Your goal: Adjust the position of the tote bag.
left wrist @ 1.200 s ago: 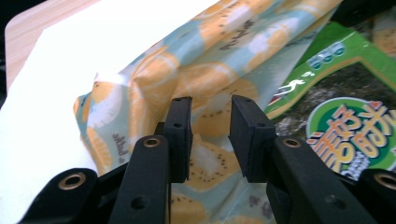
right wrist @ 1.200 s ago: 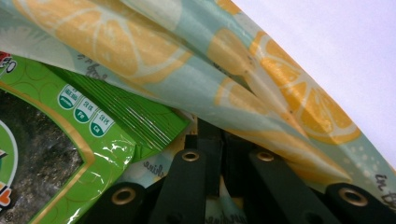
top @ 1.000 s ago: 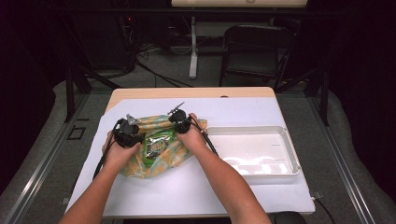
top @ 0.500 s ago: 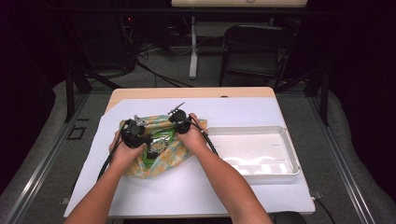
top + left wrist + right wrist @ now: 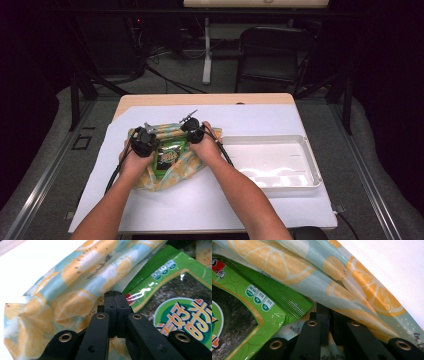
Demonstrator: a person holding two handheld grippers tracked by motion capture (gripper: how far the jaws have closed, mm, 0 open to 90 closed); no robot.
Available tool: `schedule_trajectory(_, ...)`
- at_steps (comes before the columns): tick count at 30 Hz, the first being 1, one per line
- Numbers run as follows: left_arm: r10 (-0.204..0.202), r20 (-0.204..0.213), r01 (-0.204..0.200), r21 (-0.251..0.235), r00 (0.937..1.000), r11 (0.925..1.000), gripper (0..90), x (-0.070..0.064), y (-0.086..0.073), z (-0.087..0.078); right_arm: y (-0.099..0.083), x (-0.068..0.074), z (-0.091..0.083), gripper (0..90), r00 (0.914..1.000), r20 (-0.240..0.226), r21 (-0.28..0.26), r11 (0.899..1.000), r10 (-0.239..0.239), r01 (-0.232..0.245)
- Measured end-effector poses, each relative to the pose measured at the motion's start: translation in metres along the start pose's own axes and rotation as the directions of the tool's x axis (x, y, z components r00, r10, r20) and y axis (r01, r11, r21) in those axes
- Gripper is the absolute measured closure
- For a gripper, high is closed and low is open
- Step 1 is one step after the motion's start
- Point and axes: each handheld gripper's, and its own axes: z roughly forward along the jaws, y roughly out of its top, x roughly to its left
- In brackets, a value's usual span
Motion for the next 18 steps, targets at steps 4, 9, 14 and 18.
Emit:
schedule_trajectory(4,-0.004,-0.024,0.005,0.012,0.9997,0.9999,90.0,0.004,0.003,0.002,0.0,0.001,0.0,85.6,1.0,-0.004,-0.007,1.0,0.001,-0.001)
schedule_trajectory(9,-0.03,-0.03,0.03,0.023,0.9991,0.9993,90.0,0.011,0.003,0.011,0.001,0.001,-0.001,84.9,0.9999,-0.009,0.006,1.0,-0.01,0.01)
schedule_trajectory(14,-0.044,-0.032,0.045,0.043,0.9985,0.998,90.0,0.015,0.003,0.019,0.0,0.001,0.001,84.4,0.9999,-0.015,-0.015,1.0,0.005,-0.005)
schedule_trajectory(18,-0.054,-0.03,0.055,0.048,0.9981,0.9973,90.0,0.019,0.003,0.022,0.0,0.001,0.0,84.0,0.9999,-0.013,-0.004,1.0,-0.008,0.008)
